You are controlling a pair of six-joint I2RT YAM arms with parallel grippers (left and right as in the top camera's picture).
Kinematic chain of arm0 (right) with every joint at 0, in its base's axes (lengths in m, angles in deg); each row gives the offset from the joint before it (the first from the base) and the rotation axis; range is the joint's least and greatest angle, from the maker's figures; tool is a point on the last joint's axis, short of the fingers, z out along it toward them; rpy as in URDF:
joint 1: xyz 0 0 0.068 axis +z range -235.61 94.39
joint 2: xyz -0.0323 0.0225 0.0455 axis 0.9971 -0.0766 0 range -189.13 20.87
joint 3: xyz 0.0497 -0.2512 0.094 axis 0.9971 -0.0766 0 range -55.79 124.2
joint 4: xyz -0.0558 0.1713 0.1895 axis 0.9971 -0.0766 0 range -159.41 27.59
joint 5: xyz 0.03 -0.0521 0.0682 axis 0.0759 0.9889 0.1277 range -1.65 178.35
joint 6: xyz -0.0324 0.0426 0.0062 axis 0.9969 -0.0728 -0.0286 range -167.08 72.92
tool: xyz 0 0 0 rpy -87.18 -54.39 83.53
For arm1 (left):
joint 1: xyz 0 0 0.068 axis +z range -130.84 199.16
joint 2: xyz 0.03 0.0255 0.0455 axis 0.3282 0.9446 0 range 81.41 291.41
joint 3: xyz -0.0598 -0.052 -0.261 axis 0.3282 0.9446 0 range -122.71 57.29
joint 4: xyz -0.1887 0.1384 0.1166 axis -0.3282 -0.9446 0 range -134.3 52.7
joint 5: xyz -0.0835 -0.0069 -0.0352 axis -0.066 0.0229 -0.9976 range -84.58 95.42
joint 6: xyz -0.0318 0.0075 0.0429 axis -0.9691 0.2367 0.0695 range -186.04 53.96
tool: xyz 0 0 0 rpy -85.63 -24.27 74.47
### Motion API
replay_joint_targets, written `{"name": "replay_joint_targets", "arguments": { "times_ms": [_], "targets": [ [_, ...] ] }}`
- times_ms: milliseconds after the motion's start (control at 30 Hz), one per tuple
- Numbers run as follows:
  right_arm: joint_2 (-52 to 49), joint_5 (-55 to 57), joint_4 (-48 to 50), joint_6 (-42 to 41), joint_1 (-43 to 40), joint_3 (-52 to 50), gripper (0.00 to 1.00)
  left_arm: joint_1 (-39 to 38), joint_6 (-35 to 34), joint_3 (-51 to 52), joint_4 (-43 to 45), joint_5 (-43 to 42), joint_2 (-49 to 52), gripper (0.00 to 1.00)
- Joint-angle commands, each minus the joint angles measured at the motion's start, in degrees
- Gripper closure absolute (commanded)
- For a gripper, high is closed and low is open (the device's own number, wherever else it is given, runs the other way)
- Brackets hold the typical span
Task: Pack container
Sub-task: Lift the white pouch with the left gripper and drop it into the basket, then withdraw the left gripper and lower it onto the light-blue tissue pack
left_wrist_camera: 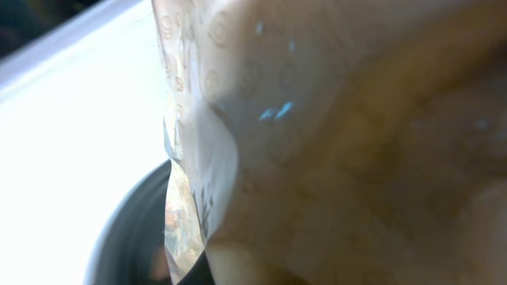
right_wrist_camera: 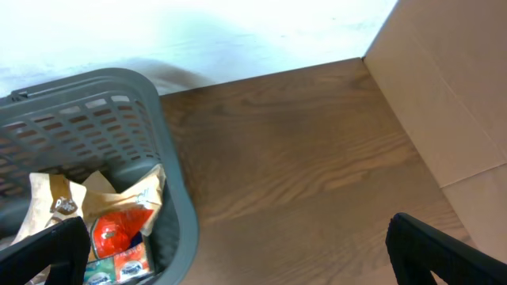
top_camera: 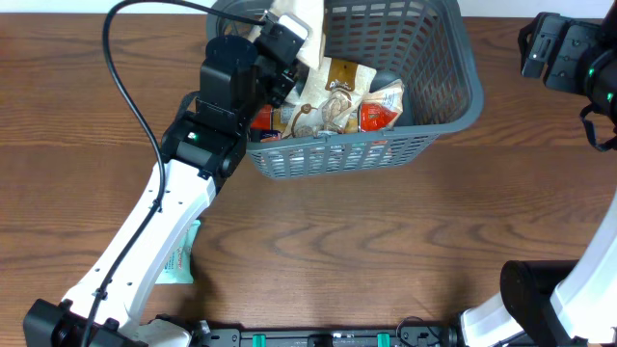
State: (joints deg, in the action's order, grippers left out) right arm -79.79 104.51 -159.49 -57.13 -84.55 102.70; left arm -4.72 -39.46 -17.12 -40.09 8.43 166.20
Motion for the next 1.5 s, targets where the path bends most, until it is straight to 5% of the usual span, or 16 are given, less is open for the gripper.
{"name": "replay_joint_targets", "arguments": {
  "times_ms": [0,133,167,267,400,633,800,900,1000,1067,1233,1467],
  "targets": [
    [-0.3,-1.1,-0.2,-0.2,-0.2,-0.1,0.01,0.0,9.2,-1.3,0.3,10.2,-0.1,0.94],
    [-0.3,-1.6,-0.2,-0.2,-0.2,-0.1,0.01,0.0,9.6,-1.3,0.3,10.1,-0.1,0.94],
    [-0.3,-1.6,-0.2,-0.2,-0.2,-0.1,0.01,0.0,9.6,-1.3,0.3,9.9,-0.1,0.86],
    [-0.3,-1.6,-0.2,-0.2,-0.2,-0.1,0.01,0.0,9.3,-1.3,0.4,9.5,-0.1,0.39],
    [-0.3,-1.6,-0.2,-0.2,-0.2,-0.1,0.01,0.0,8.7,-1.3,0.4,9.5,-0.1,0.22],
    [-0.3,-1.6,-0.2,-0.2,-0.2,-0.1,0.01,0.8,6.9,-1.3,3.0,10.2,-0.2,0.22],
    [-0.3,-1.6,-0.2,-0.2,-0.2,-0.1,0.01,6.8,-10.7,-1.3,10.2,14.7,-1.9,0.25],
    [-0.3,-1.6,-0.2,-0.2,-0.2,-0.1,0.01,12.8,-20.0,-1.4,7.2,14.7,-4.0,0.41],
    [-0.3,-1.6,-0.2,-0.2,-0.2,-0.1,0.01,19.9,-22.5,-1.4,-0.1,14.7,-5.6,0.58],
    [-0.3,-1.6,-0.2,-0.2,-0.2,-0.1,0.01,24.7,-22.5,-1.4,-6.1,14.7,-5.9,0.6],
    [-0.3,-1.4,-0.2,-0.1,-0.2,-0.1,0.01,35.3,-26.8,-1.3,-25.4,14.6,-5.4,0.44],
    [-0.3,-1.4,-0.2,-0.1,-0.2,-0.1,0.01,38.9,-29.5,-0.8,-52.4,9.5,-5.4,0.39]
  ]
}}
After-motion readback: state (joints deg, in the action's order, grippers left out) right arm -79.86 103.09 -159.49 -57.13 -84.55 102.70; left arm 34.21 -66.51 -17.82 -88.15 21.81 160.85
